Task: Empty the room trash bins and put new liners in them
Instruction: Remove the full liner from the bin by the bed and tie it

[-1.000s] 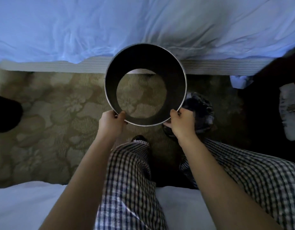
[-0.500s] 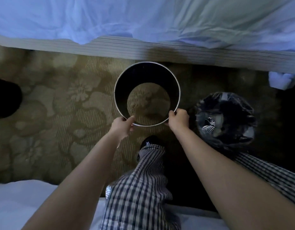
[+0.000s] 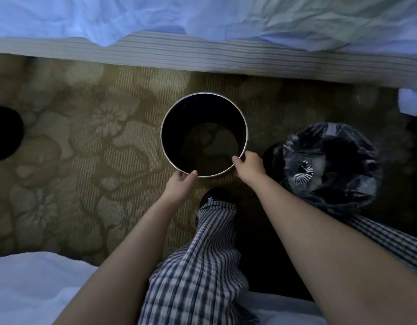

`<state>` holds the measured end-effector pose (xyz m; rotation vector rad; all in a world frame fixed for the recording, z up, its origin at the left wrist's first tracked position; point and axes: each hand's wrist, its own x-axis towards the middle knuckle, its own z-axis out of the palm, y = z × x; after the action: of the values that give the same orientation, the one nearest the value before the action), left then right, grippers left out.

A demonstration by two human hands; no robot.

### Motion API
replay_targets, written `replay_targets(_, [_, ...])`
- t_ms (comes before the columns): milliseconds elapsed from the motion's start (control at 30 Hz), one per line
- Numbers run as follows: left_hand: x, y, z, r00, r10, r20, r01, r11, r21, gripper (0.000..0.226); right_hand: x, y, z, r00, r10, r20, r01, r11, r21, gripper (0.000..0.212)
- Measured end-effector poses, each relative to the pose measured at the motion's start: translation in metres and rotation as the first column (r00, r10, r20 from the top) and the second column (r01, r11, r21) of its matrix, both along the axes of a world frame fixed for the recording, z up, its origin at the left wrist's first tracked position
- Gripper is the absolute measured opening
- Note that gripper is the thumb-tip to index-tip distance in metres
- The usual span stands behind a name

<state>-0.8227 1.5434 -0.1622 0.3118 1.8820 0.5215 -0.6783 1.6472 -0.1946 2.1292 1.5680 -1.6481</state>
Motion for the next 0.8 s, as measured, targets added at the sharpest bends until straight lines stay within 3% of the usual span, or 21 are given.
replay_targets(133, [0.009, -0.002, 0.014, 0.976, -0.206, -0.071, 0.205, 0.978, -0.024, 0.04, 0.018, -0.01, 0.021, 0.973, 0.231, 0.003, -0.231, 0.972, 0.036, 0.042])
replay_targets(233, [0.02, 0.0, 0.029, 0.908, -0.409, -0.088, 0.407, 0.912, -0.046, 0.037, 0.037, -0.015, 0.04, 0.942, 0.335, -0.008, -0.334, 0.94, 0.06, 0.048])
replay_targets(400, [0.038, 0.017, 0.063, 0.744, -0.644, -0.178, 0.643, 0.762, -0.075, 0.036, 0.088, -0.013, 0.074, 0.907, 0.416, 0.067, -0.421, 0.891, 0.172, 0.046])
replay_targets(500, [0.049, 0.03, 0.078, 0.656, -0.714, -0.243, 0.71, 0.693, -0.122, 0.039, 0.132, -0.012, 0.09, 0.888, 0.444, 0.122, -0.46, 0.865, 0.198, 0.044])
replay_targets(600, [0.072, 0.044, 0.087, 0.623, -0.727, -0.288, 0.729, 0.673, -0.125, 0.041, 0.178, -0.009, 0.095, 0.898, 0.395, 0.194, -0.43, 0.881, 0.198, 0.045])
replay_targets(667, [0.092, 0.054, 0.09, 0.646, -0.708, -0.287, 0.721, 0.688, -0.074, 0.042, 0.206, -0.005, 0.093, 0.905, 0.346, 0.246, -0.4, 0.891, 0.216, 0.046])
replay_targets(800, [0.123, 0.074, 0.077, 0.871, -0.442, -0.214, 0.467, 0.88, 0.087, 0.042, 0.247, -0.006, 0.082, 0.922, 0.216, 0.322, -0.31, 0.91, 0.276, 0.043])
